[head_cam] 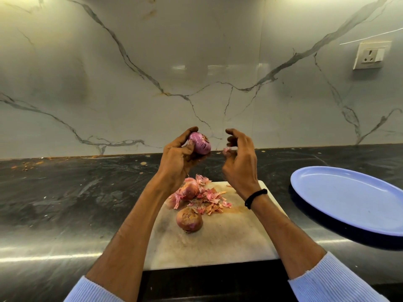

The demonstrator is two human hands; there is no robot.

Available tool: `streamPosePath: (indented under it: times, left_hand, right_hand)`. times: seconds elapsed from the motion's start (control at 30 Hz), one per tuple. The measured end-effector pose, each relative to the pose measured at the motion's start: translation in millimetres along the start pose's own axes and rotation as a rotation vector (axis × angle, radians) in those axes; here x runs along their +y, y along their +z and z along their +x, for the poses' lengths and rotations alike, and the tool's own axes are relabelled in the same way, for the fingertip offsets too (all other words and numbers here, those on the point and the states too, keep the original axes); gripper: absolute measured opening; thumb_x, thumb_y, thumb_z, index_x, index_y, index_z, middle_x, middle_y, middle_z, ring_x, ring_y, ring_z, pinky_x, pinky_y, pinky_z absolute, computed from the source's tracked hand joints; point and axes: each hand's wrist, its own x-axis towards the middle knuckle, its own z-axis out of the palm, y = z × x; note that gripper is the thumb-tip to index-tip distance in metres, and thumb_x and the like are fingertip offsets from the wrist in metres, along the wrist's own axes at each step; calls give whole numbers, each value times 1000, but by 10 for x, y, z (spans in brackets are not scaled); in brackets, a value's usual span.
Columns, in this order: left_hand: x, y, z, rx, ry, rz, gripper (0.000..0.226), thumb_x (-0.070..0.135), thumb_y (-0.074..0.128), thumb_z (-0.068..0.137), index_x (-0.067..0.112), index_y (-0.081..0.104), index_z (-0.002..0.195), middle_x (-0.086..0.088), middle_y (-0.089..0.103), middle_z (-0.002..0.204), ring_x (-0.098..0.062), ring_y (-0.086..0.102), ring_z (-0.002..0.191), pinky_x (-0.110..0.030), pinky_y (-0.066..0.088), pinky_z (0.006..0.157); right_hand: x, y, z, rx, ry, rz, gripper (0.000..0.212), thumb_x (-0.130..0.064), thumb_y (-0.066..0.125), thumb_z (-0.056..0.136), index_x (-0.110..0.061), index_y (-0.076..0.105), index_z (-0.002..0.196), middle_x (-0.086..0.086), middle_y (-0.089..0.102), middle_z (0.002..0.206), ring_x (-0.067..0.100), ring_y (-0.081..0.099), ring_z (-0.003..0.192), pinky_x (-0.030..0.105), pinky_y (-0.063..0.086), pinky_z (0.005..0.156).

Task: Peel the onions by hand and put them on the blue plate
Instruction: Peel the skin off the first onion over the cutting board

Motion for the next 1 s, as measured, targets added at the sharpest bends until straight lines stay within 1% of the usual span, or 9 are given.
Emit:
streamPosePath:
  times: [0.07, 0.2, 0.27, 0.37, 0.47, 0.63, 0.8, 0.9, 1.0]
  left_hand:
    - [9, 2, -10, 4, 11, 12, 39, 2, 39, 104, 14, 60, 134, -4, 66, 120, -34, 64, 115, -42, 58, 92]
    - [10, 15, -7, 17, 24, 50, 40, 3, 35, 105, 14, 59, 135, -12, 55, 136, -35, 60, 120, -40, 59, 91]
    - [19, 18, -14, 7, 32, 53, 40, 3, 35, 105, 14, 60, 134, -12, 53, 139, -36, 59, 120, -37, 59, 89]
    - [31, 33, -37, -3, 35, 62, 41, 4, 33, 106, 15, 59, 135, -12, 51, 140, -36, 59, 120, -32, 59, 84]
    - [29, 49, -53, -7, 35, 75, 40, 8, 32, 107, 13, 58, 136, -9, 52, 141, -35, 58, 121, -30, 60, 79]
    - [16, 64, -71, -37, 40, 125, 38, 11, 32, 108, 14, 58, 136, -5, 58, 135, -31, 62, 116, -32, 59, 82]
    - [7, 65, -70, -28, 53, 146, 36, 11, 34, 108, 16, 60, 133, -9, 58, 131, -28, 66, 107, -28, 58, 76]
    - [3, 60, -60, -32, 63, 153, 35, 12, 35, 107, 19, 61, 129, -7, 57, 133, -29, 64, 110, -29, 58, 77]
    - [-13, 60, -63, -36, 76, 188, 34, 13, 35, 108, 22, 62, 127, 0, 60, 129, -26, 67, 108, -30, 58, 79]
  right_hand:
    - [-3, 14, -1, -68, -17, 9, 57, 7, 71, 81, -11, 53, 132, 12, 47, 124, 14, 50, 108, 11, 48, 86]
    - [-13, 41, -19, -23, -195, 3, 17, -6, 73, 88, -5, 66, 103, 9, 55, 107, 11, 53, 95, 11, 48, 82]
    - [-6, 58, -31, -7, -224, 7, 11, -10, 70, 90, -4, 67, 99, 10, 57, 102, 10, 53, 92, 10, 48, 79]
    - [-31, 71, -39, -58, -190, 37, 32, -27, 72, 89, -5, 65, 111, 11, 55, 109, 12, 55, 95, 10, 48, 81]
    - [-32, 75, -50, -116, -192, 18, 54, -43, 75, 83, -16, 57, 125, 11, 50, 117, 15, 54, 100, 8, 45, 85]
    - [-10, 79, -57, -154, -260, -42, 51, -26, 79, 83, -26, 48, 124, 13, 45, 116, 17, 48, 103, 27, 52, 87]
    - [-4, 92, -79, -117, -269, -69, 27, -17, 76, 86, -8, 59, 105, 13, 47, 110, 17, 49, 96, 32, 56, 79]
    - [-18, 97, -82, -126, -245, -45, 43, -13, 75, 86, -19, 49, 119, 12, 43, 114, 19, 51, 100, 22, 53, 83]
    - [-23, 89, -74, -148, -283, -88, 52, -10, 74, 86, -26, 46, 128, 15, 43, 117, 8, 42, 102, 7, 41, 87]
